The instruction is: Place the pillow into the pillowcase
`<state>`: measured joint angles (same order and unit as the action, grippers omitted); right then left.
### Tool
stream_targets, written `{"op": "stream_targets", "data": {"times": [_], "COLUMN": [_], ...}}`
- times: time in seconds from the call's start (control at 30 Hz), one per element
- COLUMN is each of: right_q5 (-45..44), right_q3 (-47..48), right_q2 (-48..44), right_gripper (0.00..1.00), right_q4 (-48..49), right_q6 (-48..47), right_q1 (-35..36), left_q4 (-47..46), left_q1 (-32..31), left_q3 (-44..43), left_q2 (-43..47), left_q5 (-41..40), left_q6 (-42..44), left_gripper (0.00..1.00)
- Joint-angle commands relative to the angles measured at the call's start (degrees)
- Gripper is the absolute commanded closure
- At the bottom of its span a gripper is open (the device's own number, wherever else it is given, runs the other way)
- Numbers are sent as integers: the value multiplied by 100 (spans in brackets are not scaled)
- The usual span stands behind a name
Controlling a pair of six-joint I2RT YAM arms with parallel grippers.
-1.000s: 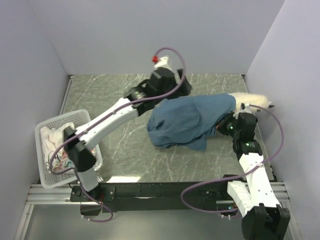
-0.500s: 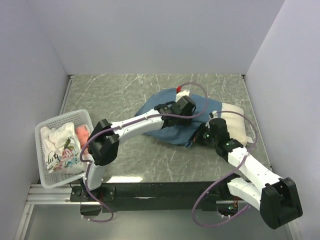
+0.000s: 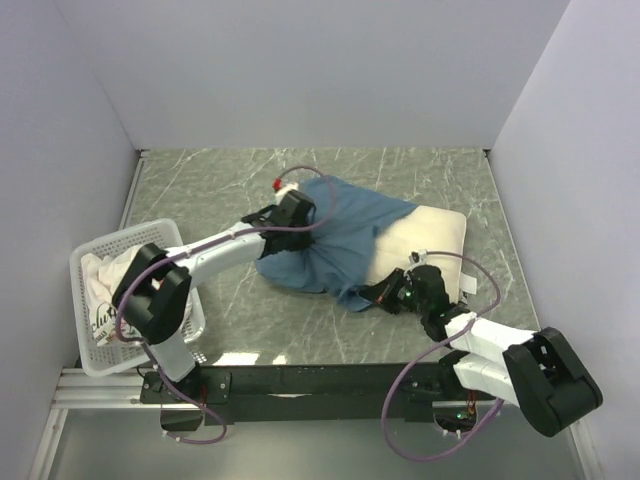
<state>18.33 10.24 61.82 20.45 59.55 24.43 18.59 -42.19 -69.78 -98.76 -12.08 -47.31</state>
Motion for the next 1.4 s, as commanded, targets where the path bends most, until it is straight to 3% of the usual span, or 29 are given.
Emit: {"op": "stream_targets", "data": {"times": [0.0,0.13,0.17,0.2,0.23,0.33,0.57,0.87,1.07,1.17,1.2,1.27,1.3,1.37], "right_q5": [65,145,154,145,154,145,180,57,-171,-294,-321,-557,-645,-962], "right_q3": [-566,-690,-664,-655,-646,-655,-760,-699,-629,-532,-488,-304,-225,56], "right_q2": [286,848,953,1146,1235,1578,2141,2106,1755,1606,1544,1212,1070,563], "right_gripper": [100,100,100,100,100,100,100,100,100,100,100,100,100,100], "right_q4": [1443,2086,2147,2243,2305,2560,3114,2852,2290,1921,1771,1124,824,-44], "right_q6": [900,1068,1068,1068,1059,1067,1129,1041,839,725,612,444,243,49], "right_q1": [10,115,124,133,141,159,168,159,168,159,168,159,168,115], "left_q4": [883,1094,1172,1313,1392,1603,1700,2500,1930,1735,1805,2026,2026,1650], "left_q1": [940,907,697,556,407,-156,-702,-1151,-1230,-1239,-1247,-1177,-1125,-870], "left_q3": [377,-184,-516,-693,-878,-1634,-3416,-5597,-5249,-4958,-4940,-4783,-4634,-3854], "left_q2": [357,332,296,287,252,103,-661,-2787,-3167,-3298,-3473,-3632,-3676,-3441], "left_q5": [-955,-631,-673,-734,-839,-1121,-1052,-744,-577,-786,-909,-1112,-1061,-554], "left_q6": [503,723,784,819,898,1074,1680,2252,2384,2393,2323,2209,2034,1840], "left_gripper": [99,96,86,57,44,22,15,11,7,15,35,63,93,99]}}
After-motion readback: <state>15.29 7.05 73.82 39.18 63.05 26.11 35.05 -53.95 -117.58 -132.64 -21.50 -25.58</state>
